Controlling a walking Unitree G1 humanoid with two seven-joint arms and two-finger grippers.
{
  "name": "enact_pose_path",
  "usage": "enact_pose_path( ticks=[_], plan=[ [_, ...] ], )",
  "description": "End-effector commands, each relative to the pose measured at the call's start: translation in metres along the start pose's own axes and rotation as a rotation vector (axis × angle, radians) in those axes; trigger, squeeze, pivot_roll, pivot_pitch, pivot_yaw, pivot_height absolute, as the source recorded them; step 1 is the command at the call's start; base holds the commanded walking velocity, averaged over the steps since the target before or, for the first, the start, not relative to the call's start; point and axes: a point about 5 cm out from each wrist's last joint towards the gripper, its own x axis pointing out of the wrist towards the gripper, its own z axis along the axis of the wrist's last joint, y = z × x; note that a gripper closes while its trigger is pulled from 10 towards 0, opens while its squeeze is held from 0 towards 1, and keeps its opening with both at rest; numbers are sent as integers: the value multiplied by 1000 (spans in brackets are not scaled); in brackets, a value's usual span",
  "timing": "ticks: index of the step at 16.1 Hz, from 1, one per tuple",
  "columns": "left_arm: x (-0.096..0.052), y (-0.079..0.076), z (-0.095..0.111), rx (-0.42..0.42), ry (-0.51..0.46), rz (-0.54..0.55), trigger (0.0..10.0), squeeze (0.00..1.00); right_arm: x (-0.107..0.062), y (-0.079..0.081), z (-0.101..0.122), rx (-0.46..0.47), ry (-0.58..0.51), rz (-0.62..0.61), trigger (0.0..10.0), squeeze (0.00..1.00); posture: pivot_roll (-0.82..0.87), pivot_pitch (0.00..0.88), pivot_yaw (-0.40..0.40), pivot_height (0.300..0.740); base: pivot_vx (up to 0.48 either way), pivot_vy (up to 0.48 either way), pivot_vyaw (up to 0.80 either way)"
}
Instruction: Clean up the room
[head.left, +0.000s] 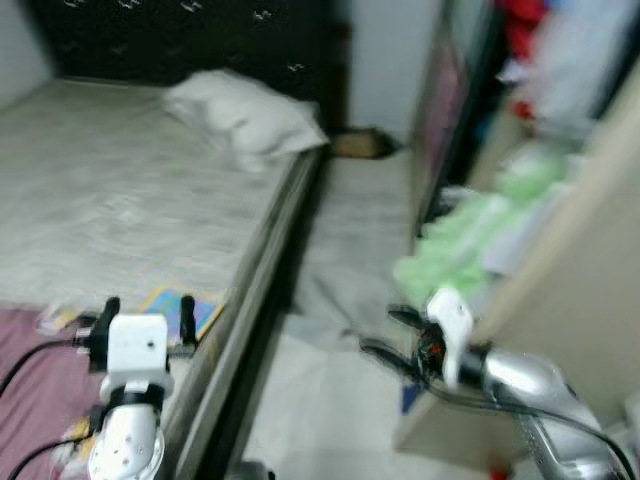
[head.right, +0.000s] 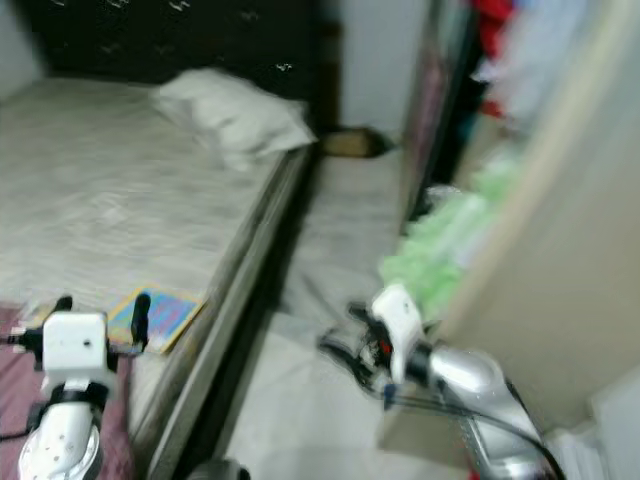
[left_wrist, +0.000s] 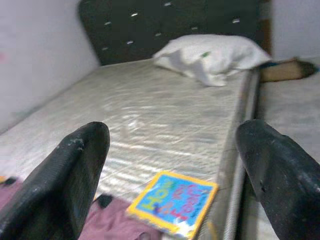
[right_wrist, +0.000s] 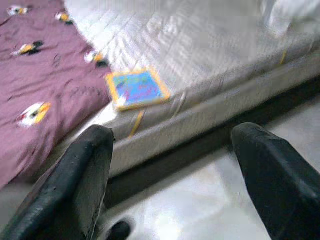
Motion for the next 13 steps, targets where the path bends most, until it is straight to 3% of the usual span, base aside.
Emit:
enact_pose_path(
  ticks=[1,3,5,13],
  plan=[
    [-1,3,-1,9,7,2,10000,0,4,-7,10,-37,-46,-66,10000,0,-11,0,-47,740,0,0,800],
    [0,4,-1,15,-1,26,10000,0,21,-17,40,-33,-176,-238,10000,0,-8,0,-46,740,0,0,800],
    [2,4,1,14,-8,45,10000,0,27,-24,56,33,-251,-334,10000,0,-7,0,-44,740,0,0,800],
    [13,10,5,2,-31,118,10000,0,35,-16,49,26,-260,-401,10000,0,-6,0,-31,740,0,0,800]
  ],
)
